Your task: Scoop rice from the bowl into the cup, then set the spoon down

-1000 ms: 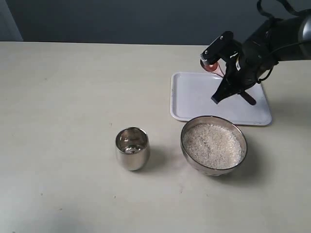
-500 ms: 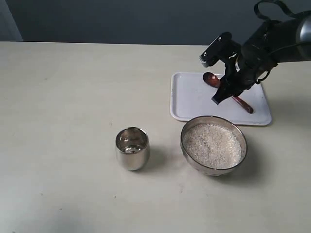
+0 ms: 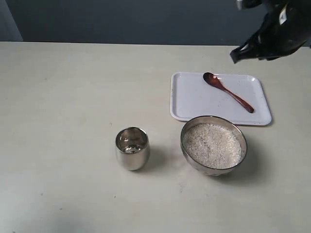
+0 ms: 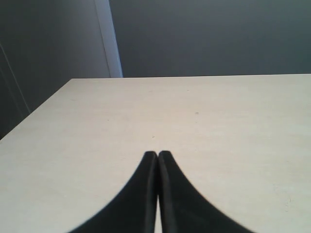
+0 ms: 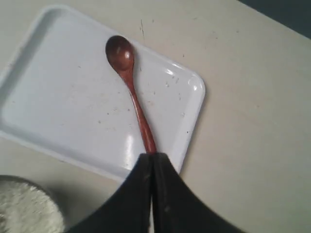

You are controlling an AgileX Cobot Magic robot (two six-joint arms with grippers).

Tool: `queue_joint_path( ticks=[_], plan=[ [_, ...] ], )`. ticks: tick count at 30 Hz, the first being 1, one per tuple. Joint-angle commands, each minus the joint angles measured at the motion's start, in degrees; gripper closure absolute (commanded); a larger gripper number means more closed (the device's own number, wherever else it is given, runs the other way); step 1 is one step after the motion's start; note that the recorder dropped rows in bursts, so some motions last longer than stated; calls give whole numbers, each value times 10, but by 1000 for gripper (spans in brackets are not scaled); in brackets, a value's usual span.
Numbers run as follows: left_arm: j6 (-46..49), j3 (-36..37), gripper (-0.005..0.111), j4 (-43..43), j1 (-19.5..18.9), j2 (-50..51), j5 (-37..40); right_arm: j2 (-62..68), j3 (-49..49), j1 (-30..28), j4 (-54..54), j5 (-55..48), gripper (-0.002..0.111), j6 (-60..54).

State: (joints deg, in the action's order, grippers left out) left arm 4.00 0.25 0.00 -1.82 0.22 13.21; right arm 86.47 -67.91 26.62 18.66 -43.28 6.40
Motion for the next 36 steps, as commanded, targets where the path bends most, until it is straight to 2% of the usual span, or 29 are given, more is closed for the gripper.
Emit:
queue_joint_path(
  ticks=[1,8,15,22,29,32,36],
  plan=[
    [-2,-2,106,-3,2,-2,-8,-115,2,18,-60,-66,108,3],
    [-2,-2,106,-3,2,-2,-8,-281,8,67,-153,-201,108,3],
    [-2,-2,106,-3,2,-2,-8,-415,54,83,-281,-226,108,3],
    [-2,-2,106,-3,2,-2,-8,-485,55,83,-302,-219,108,3],
    [-2,-2,106,-3,2,-2,-8,-504,58,83,-203,-196,108,-2],
    [-2,-2,106,-3,2,-2,-8,-527,98,44,-181,-117,108,-15],
    [-2,-2,106,-3,2,-2,-8,-605,208,-54,-215,30,108,-64]
  ],
)
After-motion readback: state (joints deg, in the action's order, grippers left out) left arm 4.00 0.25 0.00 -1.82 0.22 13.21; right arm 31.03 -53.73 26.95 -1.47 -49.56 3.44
